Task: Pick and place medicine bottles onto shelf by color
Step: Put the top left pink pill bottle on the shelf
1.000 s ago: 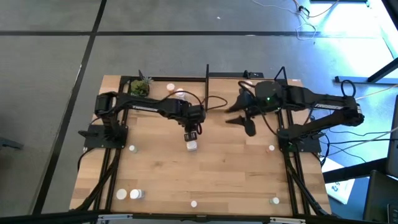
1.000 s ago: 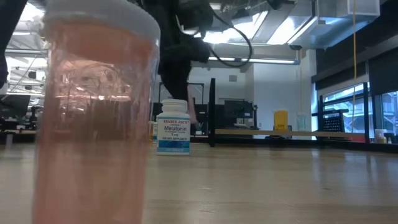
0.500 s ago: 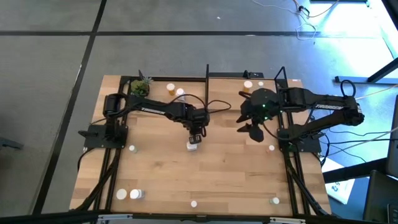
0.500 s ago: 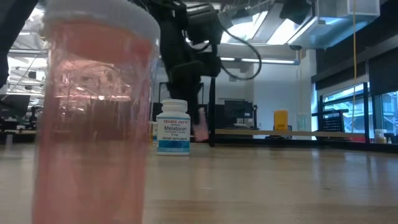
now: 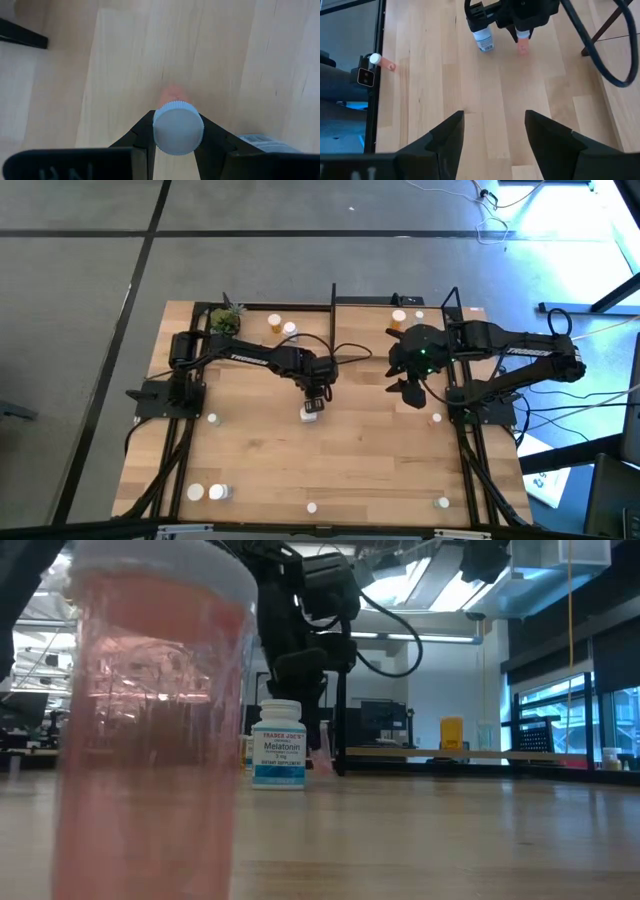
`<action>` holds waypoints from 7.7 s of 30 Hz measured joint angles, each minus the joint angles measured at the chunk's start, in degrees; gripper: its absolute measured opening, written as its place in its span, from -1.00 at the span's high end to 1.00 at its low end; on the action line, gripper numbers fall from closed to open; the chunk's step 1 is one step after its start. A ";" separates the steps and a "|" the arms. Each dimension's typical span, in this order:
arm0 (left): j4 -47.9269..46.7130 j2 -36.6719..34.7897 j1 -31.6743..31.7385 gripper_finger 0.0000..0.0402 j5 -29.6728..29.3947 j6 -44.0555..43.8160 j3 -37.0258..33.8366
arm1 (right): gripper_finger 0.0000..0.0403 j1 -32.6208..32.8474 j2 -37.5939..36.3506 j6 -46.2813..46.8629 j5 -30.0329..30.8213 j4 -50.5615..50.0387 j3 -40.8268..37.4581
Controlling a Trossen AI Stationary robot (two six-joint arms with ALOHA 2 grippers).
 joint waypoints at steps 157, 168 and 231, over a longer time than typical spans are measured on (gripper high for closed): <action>-36.79 -41.27 -23.15 0.01 -24.02 -35.58 -0.04 | -0.05 -1.78 20.05 -6.36 0.89 28.72 0.02; -37.34 -41.24 -23.15 0.01 -24.43 -35.54 -0.02 | -0.05 -3.80 33.79 -7.85 -1.53 37.92 -0.02; -37.86 -41.22 -23.13 0.01 -24.30 -35.67 -0.02 | 0.22 -4.15 45.97 -19.42 3.48 47.43 0.02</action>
